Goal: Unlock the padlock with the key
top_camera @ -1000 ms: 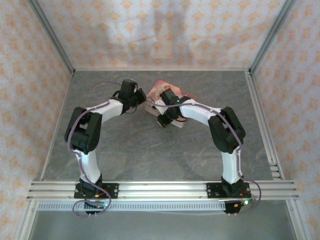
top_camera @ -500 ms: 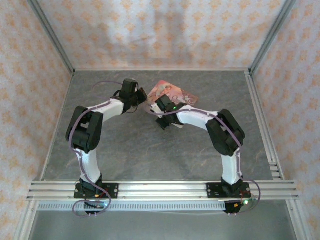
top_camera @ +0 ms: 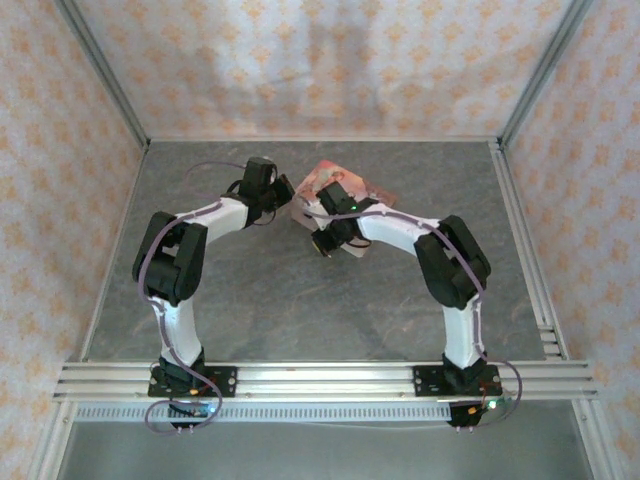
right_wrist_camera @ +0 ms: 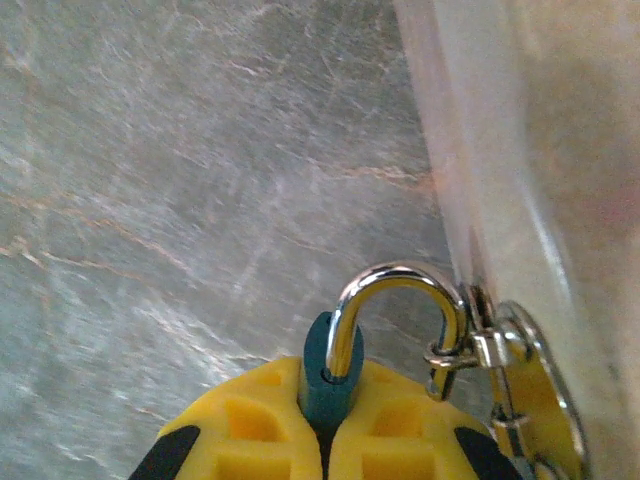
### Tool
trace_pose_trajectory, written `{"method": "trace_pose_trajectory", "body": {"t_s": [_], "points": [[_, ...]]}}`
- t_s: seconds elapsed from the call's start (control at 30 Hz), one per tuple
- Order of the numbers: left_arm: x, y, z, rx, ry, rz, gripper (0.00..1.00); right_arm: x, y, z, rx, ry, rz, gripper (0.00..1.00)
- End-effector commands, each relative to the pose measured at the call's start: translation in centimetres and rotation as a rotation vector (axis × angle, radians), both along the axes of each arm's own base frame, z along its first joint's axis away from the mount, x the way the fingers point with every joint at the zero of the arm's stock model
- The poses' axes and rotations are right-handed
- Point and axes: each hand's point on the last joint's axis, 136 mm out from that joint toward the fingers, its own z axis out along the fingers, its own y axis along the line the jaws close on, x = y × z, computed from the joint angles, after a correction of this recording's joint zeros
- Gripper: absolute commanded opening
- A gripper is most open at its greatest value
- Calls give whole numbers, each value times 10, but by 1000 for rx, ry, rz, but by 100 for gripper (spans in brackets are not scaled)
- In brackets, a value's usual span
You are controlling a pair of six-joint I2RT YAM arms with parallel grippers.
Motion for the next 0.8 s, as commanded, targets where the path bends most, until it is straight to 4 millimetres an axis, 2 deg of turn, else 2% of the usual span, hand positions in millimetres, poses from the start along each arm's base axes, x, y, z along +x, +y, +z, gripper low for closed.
{"method": "trace_pose_trajectory", "body": {"t_s": [0.0,0.07,0.13,0.27,0.47,0.63,0.77], "points": [[-73,-46,-74,-5,303,-181,0,-2,73,43,314,34,40,0],[-75,-45,-75,-5,306,-180,0,4,69,43,283,-63,56,0],[-76,-44,-74,-1,306,-174,0,1,59,31,194,-84,93,0],[-75,-41,-69,11,297,-162,0,-7,25,14,34,-91,84,0],[-71,-41,-63,8,287,-155,1,-21,-12,1,-56,-76,-15,29],[-72,-41,-59,6,285,-153,1,-18,-27,16,39,-63,-122,40],[-74,-40,-56,5,278,-151,1,-19,-35,34,109,-46,-177,40]]}}
